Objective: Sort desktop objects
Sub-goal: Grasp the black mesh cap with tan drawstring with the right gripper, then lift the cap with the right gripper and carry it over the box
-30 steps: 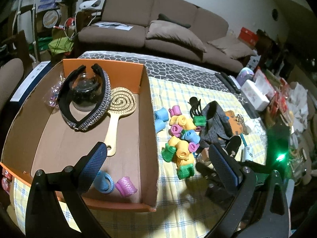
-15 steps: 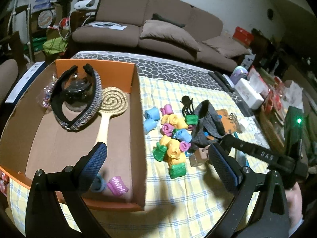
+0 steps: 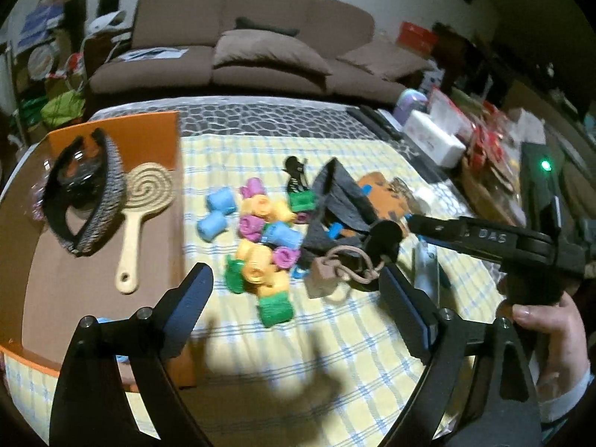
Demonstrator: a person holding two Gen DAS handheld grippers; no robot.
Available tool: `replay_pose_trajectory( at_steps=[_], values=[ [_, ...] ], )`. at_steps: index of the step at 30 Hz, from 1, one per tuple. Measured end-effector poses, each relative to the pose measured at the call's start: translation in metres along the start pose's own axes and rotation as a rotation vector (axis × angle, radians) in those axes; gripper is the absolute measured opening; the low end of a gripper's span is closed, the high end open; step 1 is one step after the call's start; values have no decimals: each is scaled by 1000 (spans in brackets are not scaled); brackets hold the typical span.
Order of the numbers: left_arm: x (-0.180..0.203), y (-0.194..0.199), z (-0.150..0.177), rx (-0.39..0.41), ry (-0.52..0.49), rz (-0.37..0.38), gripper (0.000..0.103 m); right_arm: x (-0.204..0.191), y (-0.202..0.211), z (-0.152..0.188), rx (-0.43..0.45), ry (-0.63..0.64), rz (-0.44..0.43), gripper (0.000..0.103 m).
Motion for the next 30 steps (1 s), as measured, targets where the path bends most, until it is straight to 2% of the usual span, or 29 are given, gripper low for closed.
replay_pose_trajectory(
  at_steps=[4,6,11,16,19,21,22,23,27,29,30],
  values=[
    [26,-17,-2,-10,-82,-8,89,7,-11,8,-40,6,16,47],
    [35,-25,-1,-17,-107,-5,90,10,-14,10,-60,-22,-4,47],
    [53,-44,-1,-41,-163,-25,91,17,-14,6,-64,-62,-17,51],
    [55,-71,0,-71,-173,-36,91,25,-20,1,-60,-81,-11,60],
    [52,-85,4,-97,-160,-25,89,28,-29,2,-86,-93,-18,63],
    [52,-93,7,-113,-152,-9,78,29,-38,3,-105,-84,-9,64],
    [51,-96,10,-126,-145,2,65,29,-41,3,-106,-82,-7,64],
    [50,-99,12,-139,-139,7,55,29,-45,2,-112,-81,-9,65],
    [47,-103,18,-154,-124,15,46,24,-56,3,-131,-65,-25,64],
    [45,-103,17,-152,-120,13,30,19,-56,7,-151,-55,-36,64],
    [43,-102,17,-152,-113,14,28,14,-56,11,-166,-43,-42,63]
  ],
)
Point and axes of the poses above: each gripper's, at about its wrist camera, not at the fingertips, and y roughly against the way its jaws point, x to its right, z to its underside, the point moved 9 cm from there along -y, roughly the way its jaws point, and after that the axes turned 15 degrees about -y, right-handed, at the moved point
